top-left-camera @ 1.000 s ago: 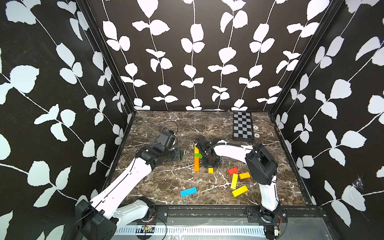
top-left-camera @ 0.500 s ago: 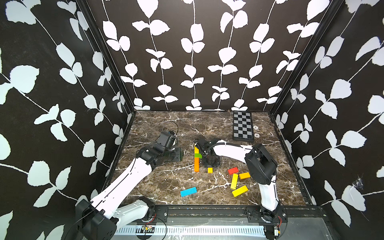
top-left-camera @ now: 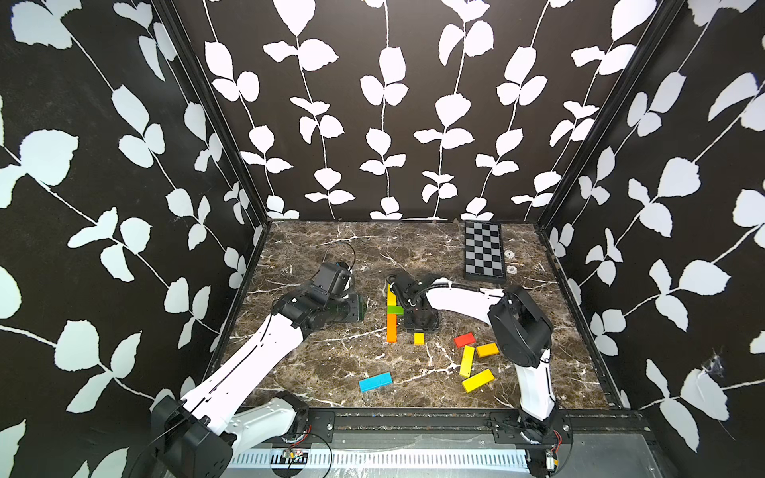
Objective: Assemble the letter h with building blocks
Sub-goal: Assemble the building block at the center of the board.
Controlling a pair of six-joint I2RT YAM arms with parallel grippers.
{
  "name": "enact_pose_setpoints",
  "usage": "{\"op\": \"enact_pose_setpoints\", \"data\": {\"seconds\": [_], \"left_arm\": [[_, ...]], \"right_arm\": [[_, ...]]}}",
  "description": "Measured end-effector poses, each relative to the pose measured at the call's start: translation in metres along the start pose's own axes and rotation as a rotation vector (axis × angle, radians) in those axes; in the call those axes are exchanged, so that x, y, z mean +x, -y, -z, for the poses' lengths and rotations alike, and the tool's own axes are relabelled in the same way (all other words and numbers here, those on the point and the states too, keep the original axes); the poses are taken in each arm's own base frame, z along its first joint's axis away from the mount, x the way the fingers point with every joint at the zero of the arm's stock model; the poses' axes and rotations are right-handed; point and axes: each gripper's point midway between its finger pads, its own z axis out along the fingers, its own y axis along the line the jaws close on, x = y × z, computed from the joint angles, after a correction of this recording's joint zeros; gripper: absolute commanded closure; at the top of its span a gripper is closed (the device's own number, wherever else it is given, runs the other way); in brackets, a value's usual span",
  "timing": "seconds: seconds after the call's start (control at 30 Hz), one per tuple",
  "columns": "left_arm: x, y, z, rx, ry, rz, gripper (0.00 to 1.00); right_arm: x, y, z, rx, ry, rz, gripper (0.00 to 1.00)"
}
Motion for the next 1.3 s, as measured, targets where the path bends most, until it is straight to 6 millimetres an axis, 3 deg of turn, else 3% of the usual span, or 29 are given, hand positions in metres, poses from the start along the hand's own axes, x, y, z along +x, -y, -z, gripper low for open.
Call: {"op": "enact_pose_setpoints", "data": {"seconds": [0.37,0.5,0.83,1.03,1.17,1.3], "left_arm": [[0.001,-0.001,-0.004,-0.007,-0.014,0.0,0.44],[0.002,-0.001,-0.005,-0.007,-0.017,0.0,0.44],[0.002,-0.001,-0.007,-0.009,-0.025,-0.003,0.44],[0.002,-0.001,-0.008,-0.011,-0.026,-0.003,0.44],[0.002,-0.002,-0.007,-0.017,-0.023,-0.005,0.42],[-0.003,-0.002,0.0,-0.024,-0.001,-0.009,0.4]], "right_arm": [[-0.001,0.001,0.0,0.004,0.003,0.003,0.65],[-0.001,0.002,0.0,0.01,0.003,0.006,0.53],[-0.002,0.002,0.0,0.002,0.002,0.006,0.58],[-0.002,0.003,0.0,0.004,0.001,0.013,0.42],[-0.004,0.003,0.003,0.005,0.014,0.03,0.36],[-0.01,0.001,0.033,-0.031,0.082,0.055,0.29]]}}
